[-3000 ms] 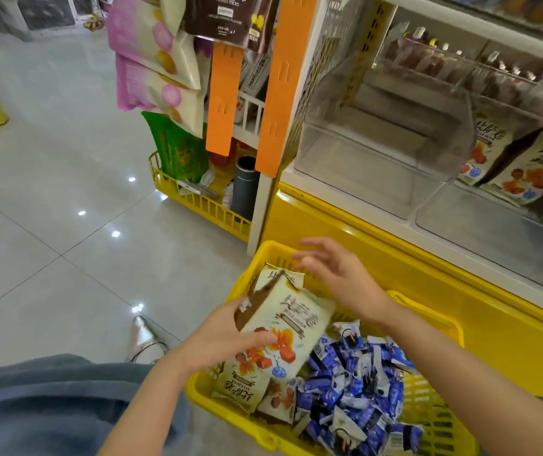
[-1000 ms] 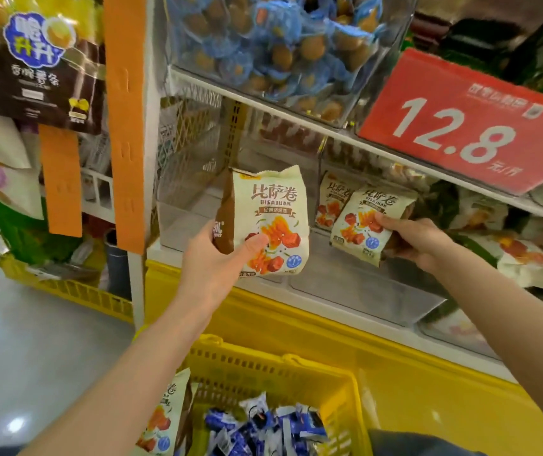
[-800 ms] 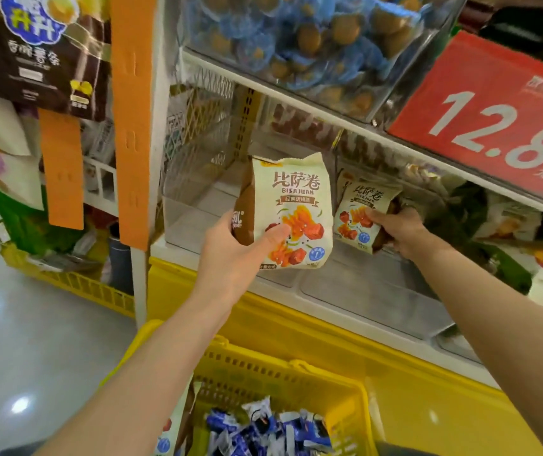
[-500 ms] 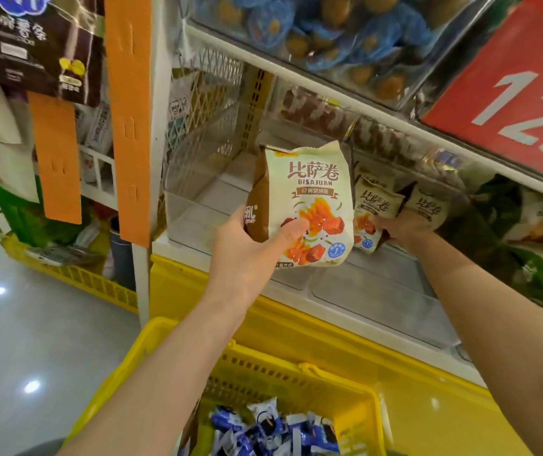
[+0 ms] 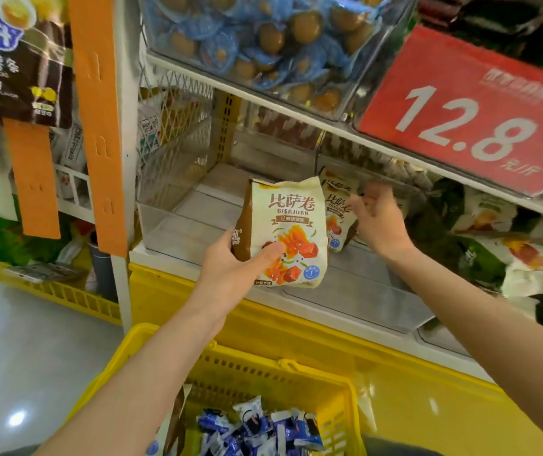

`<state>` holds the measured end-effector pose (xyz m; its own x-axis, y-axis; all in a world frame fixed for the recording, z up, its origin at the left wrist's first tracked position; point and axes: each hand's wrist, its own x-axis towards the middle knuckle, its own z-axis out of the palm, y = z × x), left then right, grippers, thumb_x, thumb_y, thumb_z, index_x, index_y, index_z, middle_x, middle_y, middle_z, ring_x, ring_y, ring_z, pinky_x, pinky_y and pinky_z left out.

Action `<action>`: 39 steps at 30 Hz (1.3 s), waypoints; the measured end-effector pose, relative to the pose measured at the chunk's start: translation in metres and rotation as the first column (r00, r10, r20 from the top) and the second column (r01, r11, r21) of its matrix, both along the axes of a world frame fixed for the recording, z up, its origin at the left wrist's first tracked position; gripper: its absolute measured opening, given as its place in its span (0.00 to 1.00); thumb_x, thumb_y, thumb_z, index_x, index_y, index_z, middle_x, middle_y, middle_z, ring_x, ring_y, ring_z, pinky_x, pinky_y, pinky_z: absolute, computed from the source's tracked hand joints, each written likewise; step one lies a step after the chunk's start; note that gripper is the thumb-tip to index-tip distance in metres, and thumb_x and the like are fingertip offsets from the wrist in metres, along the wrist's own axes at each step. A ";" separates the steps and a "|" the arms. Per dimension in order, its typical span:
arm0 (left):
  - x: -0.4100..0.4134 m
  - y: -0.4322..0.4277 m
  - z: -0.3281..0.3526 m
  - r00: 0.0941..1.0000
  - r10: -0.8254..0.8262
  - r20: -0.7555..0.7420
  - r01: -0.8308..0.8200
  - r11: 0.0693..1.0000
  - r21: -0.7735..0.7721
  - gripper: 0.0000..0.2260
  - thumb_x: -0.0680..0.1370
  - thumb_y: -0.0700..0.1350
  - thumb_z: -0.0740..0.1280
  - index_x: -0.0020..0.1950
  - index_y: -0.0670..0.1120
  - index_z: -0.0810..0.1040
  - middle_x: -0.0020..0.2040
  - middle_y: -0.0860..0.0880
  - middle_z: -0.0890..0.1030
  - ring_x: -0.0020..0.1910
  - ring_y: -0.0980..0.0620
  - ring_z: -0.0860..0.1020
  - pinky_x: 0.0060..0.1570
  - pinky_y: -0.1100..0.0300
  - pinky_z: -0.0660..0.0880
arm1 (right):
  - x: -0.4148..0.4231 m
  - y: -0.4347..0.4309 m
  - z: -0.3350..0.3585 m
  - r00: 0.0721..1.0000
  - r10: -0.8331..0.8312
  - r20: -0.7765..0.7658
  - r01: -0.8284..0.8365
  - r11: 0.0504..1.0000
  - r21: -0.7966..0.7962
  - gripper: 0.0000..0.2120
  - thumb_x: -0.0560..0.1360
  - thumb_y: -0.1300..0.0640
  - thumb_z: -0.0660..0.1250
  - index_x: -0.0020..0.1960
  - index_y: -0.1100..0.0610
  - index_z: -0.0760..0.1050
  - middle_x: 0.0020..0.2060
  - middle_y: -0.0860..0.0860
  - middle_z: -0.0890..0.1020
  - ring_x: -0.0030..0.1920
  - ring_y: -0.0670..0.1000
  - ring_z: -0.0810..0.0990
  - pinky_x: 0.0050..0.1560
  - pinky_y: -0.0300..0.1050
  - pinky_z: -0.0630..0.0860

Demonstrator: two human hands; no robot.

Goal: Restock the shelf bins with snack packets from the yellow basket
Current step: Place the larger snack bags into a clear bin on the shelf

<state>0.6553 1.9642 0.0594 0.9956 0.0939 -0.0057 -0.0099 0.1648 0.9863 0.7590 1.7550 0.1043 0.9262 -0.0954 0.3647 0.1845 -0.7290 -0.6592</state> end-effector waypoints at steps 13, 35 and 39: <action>-0.034 -0.045 -0.002 0.933 -0.266 0.243 0.149 0.898 0.414 0.23 0.61 0.48 0.79 0.46 0.65 0.73 0.42 0.71 0.79 0.43 0.69 0.78 0.38 0.74 0.73 | -0.134 -0.031 0.039 0.882 0.384 -0.275 -0.472 0.737 -0.484 0.41 0.58 0.26 0.59 0.68 0.42 0.64 0.59 0.36 0.75 0.58 0.38 0.74 0.57 0.38 0.74; 0.046 -0.096 -0.032 0.798 -0.419 0.433 -0.328 0.301 0.896 0.23 0.80 0.55 0.45 0.49 0.49 0.79 0.44 0.51 0.81 0.42 0.54 0.78 0.48 0.55 0.74 | -0.015 -0.101 0.001 0.959 -0.266 0.101 0.244 0.587 -0.772 0.23 0.74 0.45 0.66 0.61 0.59 0.68 0.51 0.59 0.80 0.49 0.60 0.79 0.41 0.49 0.72; 0.047 -0.090 -0.036 0.742 -0.452 0.495 -0.356 0.360 0.862 0.22 0.80 0.53 0.46 0.49 0.48 0.79 0.44 0.51 0.82 0.42 0.54 0.78 0.48 0.57 0.73 | 0.032 -0.102 -0.014 0.967 -0.253 -0.014 0.126 0.528 -0.840 0.21 0.75 0.49 0.66 0.61 0.59 0.68 0.56 0.60 0.78 0.54 0.60 0.77 0.55 0.54 0.75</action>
<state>0.7023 1.8745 0.0230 0.7085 -0.4114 0.5734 -0.6261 -0.7412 0.2419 0.7912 1.6534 0.0907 0.9642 0.0108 0.2651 -0.0584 -0.9660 0.2519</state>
